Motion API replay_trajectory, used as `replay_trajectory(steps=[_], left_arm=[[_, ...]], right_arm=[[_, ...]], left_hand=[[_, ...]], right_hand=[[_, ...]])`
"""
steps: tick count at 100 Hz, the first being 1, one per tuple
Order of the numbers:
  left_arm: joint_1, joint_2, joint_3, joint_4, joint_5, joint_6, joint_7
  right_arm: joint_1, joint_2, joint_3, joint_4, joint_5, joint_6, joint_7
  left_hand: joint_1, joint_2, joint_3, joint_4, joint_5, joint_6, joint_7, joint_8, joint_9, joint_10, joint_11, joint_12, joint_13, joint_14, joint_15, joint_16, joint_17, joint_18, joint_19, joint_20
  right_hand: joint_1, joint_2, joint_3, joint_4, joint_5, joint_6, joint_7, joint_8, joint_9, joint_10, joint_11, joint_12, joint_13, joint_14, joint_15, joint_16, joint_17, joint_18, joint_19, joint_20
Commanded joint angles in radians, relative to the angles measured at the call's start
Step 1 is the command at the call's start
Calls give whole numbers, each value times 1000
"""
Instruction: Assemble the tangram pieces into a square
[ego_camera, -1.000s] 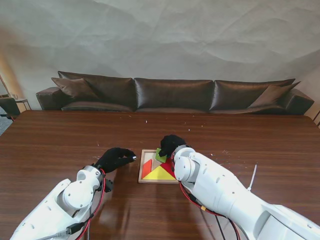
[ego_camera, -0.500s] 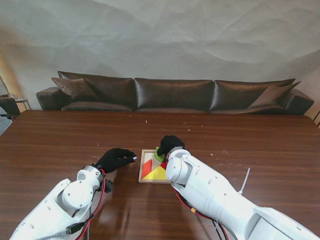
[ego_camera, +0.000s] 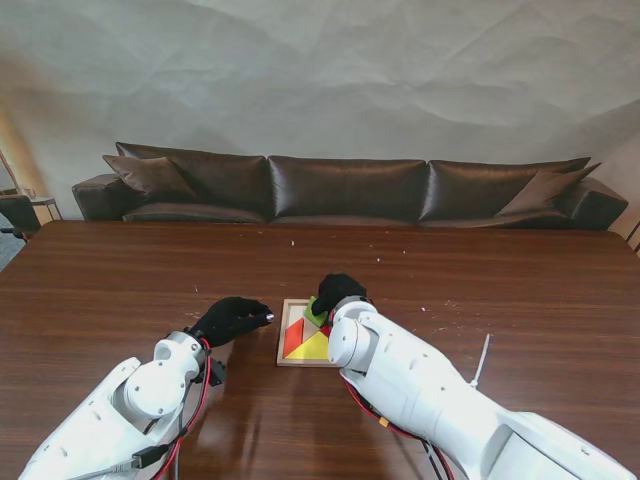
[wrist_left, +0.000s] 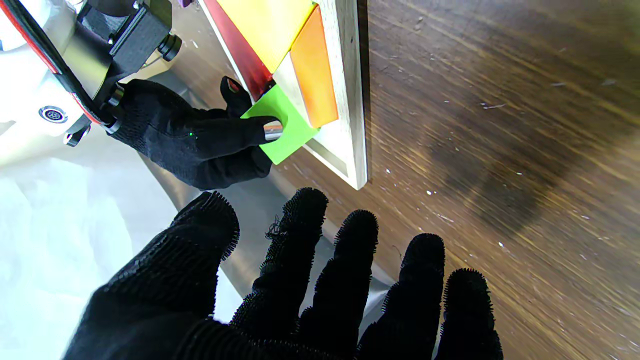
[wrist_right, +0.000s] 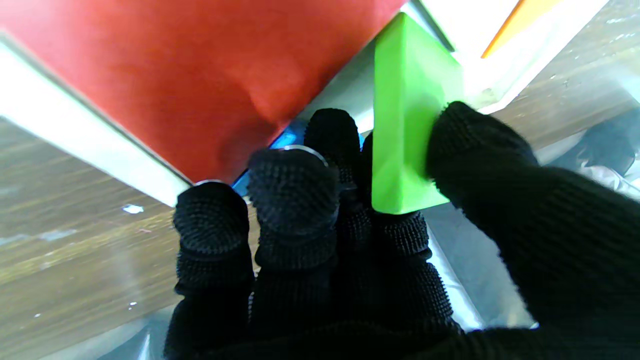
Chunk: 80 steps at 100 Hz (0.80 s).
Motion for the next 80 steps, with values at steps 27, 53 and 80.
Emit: replay_trajectory(steps=[27,53,80], left_arm=[[-3,-1,3,4,-9,-5,-25],[-4,-1,5,5,-11,-7,-28],[-5,-1,6,5,-14,-4,-32]], right_arm=[[-9,36,-11,-42,-54,28,26],[-4,55,-19,-67,-80,38,48],[-5,77,-35,-95,-116,32,72]], left_hand=[[24,38,-17,29,23,2,-2,-4,8,7,-7,-7,-18,7,8,4,4,-1,-6,32],[26,38,-17,29,22,5,-2,-5,10,9,-7,-6,-18,8,11,8,5,-1,-2,42],[24,39,-18,28,25,5,-1,-4,8,9,-8,-6,-16,7,15,11,8,-1,0,50]], right_hand=[[31,-156,67,2,-56,-48,45,-9,-49,29,2,-15,-26,-14,-15,-4,218,-17,35,14],[-36,-186,29,1,-71,-27,7,-4,-93,34,23,-22,-26,-13,-33,-6,206,-18,35,14],[-133,-91,-15,129,-75,2,-158,70,-150,39,23,-36,-28,-3,-78,-14,176,-23,35,18]])
